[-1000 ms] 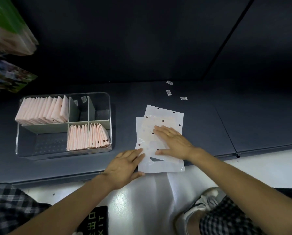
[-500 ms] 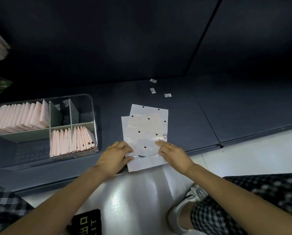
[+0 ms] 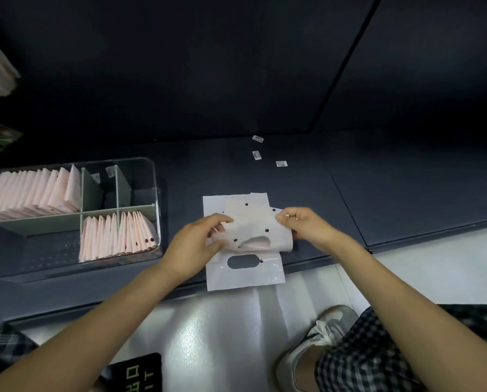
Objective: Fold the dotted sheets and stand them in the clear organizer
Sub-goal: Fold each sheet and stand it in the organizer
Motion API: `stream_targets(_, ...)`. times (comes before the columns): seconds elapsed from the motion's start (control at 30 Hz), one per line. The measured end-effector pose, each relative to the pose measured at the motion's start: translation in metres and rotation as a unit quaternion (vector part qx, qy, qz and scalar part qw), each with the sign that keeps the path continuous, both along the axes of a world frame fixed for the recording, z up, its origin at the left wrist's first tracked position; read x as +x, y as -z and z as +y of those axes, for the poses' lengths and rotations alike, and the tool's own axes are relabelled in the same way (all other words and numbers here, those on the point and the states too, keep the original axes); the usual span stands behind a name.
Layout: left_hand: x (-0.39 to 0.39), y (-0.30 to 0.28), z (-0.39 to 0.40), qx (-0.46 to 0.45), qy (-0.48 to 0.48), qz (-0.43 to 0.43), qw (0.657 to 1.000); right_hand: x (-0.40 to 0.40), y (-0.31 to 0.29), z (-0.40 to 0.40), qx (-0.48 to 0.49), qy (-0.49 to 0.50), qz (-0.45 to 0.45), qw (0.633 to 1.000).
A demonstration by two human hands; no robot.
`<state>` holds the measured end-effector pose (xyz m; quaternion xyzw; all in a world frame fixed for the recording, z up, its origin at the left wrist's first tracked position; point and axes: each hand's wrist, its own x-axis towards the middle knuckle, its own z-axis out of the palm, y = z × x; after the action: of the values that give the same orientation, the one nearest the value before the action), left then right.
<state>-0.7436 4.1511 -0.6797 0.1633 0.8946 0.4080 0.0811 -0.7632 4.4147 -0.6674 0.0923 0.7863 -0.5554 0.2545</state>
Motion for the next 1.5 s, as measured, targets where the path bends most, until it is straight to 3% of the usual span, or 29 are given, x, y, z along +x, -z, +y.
stream_targets(0.13,0.005,0.0,0.006,-0.045,-0.032,0.132,0.99,-0.018,0.026,-0.005,0.138,0.103,0.072,0.983)
stream_targets(0.3,0.007,0.021,0.024,-0.165,0.092,0.083,0.978,-0.033,0.05,-0.002,0.24,0.12,0.062,0.961)
stream_targets(0.5,0.011,0.057,0.026,-0.33,0.176,0.069,0.925,-0.043,0.064,-0.001,0.262,0.128,0.033,0.956)
stream_targets(0.8,0.011,0.073,0.027,-0.346,0.202,0.092,0.912,-0.04,0.064,-0.004,0.278,0.146,0.037,0.949)
stream_targets(0.9,0.01,0.075,0.027,-0.355,0.202,0.096,0.908,-0.014,0.057,-0.016,0.377,0.195,0.155,0.892)
stream_targets(1.0,0.008,0.073,0.029,-0.365,0.206,0.094,0.903,0.024,0.056,-0.043,0.408,0.041,0.339,0.847)
stream_targets(1.07,0.007,0.07,0.03,-0.376,0.211,0.088,0.898,0.049,0.064,-0.061,0.402,-0.102,0.402,0.816)
stream_targets(1.13,0.006,0.066,0.031,-0.388,0.215,0.082,0.892,0.065,0.072,-0.063,0.426,-0.172,0.387,0.799)
stream_targets(1.27,0.004,0.06,0.029,-0.406,0.23,0.077,0.881,0.084,0.077,-0.027,0.458,-0.197,0.298,0.814)
stream_targets(1.37,0.002,0.056,0.016,-0.401,0.228,0.074,0.884,0.091,0.075,-0.001,0.486,-0.219,0.268,0.802)
stream_targets(1.5,0.0,0.055,-0.009,-0.396,0.204,0.076,0.892,0.088,0.073,0.001,0.477,-0.197,0.285,0.808)
